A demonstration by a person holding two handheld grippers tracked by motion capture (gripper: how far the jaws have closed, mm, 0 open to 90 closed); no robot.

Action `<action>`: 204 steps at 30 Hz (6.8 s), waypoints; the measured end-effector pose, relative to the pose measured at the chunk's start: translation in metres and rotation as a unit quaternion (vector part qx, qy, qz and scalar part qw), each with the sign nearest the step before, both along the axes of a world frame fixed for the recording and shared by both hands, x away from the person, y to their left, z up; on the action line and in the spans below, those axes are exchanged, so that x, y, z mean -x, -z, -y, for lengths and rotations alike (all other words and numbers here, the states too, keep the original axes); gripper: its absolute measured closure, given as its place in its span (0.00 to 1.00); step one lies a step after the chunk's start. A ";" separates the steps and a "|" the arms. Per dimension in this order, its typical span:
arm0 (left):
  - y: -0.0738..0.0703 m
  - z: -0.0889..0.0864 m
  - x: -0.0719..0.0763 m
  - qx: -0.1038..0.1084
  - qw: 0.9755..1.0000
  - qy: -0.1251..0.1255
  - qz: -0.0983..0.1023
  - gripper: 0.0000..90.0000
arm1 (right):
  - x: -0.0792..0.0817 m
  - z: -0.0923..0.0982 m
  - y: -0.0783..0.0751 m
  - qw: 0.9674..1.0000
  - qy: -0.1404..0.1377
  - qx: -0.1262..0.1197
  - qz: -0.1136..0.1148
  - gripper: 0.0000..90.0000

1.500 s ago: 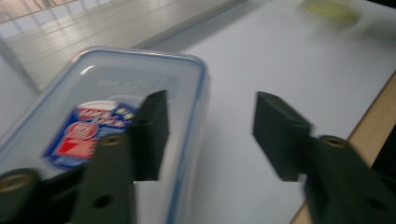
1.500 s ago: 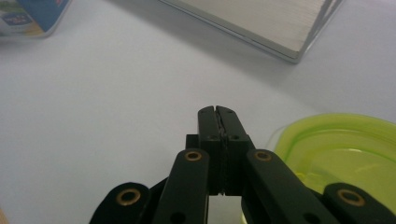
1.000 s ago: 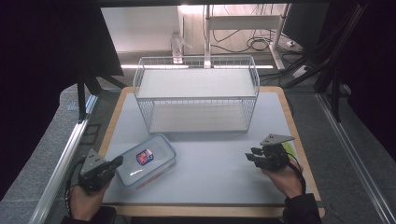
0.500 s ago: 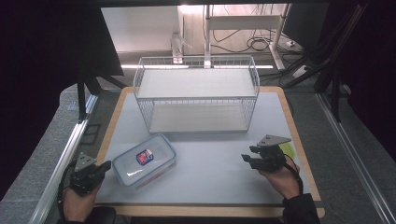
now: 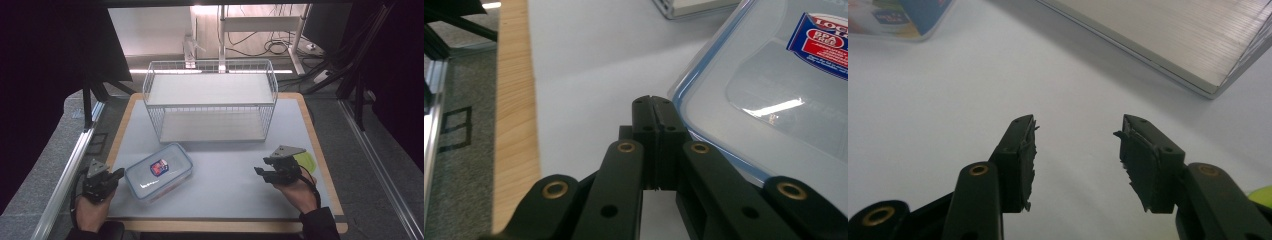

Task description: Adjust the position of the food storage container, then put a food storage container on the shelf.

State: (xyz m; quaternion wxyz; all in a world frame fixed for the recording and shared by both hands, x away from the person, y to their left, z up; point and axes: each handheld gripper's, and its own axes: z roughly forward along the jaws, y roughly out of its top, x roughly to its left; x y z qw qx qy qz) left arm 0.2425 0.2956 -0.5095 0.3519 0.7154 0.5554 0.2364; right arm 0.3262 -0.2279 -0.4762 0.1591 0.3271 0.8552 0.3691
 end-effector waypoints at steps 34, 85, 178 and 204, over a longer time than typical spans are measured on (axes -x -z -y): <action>0.001 0.027 0.019 0.018 1.000 0.015 -0.011 1.00 | 0.001 -0.009 0.003 1.000 -0.013 -0.001 -0.004 0.54; 0.005 0.127 -0.079 -0.037 0.983 0.180 -0.032 1.00 | -0.032 -0.048 0.016 0.999 0.009 -0.013 -0.033 1.00; -0.003 0.130 -0.089 0.091 0.953 0.285 -0.054 0.00 | -0.025 -0.043 0.008 0.987 -0.041 -0.094 -0.124 0.07; 0.000 0.127 -0.079 0.149 0.936 0.306 -0.091 0.24 | -0.026 -0.040 0.014 0.970 -0.039 -0.119 -0.208 0.28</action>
